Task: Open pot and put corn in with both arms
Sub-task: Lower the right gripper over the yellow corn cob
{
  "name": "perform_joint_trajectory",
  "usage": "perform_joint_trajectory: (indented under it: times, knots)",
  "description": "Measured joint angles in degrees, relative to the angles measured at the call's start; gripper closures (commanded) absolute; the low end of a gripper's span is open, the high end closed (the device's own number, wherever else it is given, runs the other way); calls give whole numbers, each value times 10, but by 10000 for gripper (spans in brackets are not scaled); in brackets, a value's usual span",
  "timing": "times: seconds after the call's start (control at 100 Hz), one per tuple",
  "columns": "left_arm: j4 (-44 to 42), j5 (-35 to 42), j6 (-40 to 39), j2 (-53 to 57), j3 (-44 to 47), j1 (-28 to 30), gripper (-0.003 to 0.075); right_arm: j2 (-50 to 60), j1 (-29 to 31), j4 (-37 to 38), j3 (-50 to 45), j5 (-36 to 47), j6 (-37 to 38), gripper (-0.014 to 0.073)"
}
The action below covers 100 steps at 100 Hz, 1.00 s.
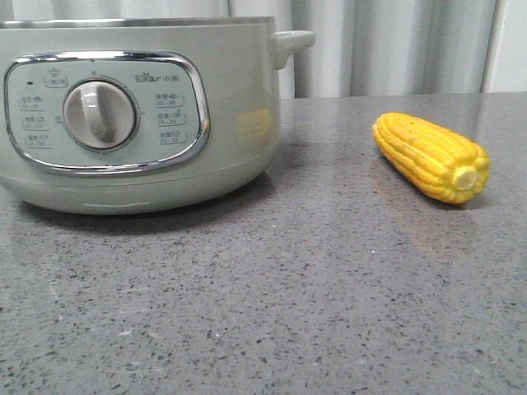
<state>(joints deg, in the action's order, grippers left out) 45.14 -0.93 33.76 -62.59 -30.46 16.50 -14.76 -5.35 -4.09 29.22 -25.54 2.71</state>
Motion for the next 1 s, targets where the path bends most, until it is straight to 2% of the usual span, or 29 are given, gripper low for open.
perform_joint_trajectory:
  times: [0.29,0.36,0.63,0.8,1.0]
  knots:
    - [-2,9,3,-38,-7,-1,286,0,0,0,0,0,0,90]
    - [-2,4,3,-42,-7,-3,241,0,0,0,0,0,0,90]
    - [23,-6,3,-20,-7,-3,235,-40,-6,-13,14,-11,0,90]
    - [39,-6,3,61,-7,-28,235,-171,-39,-24,78,-54,0,90]
    - [25,-24,3,160,-7,-107,235,-358,-69,-26,185,-129,0,90]
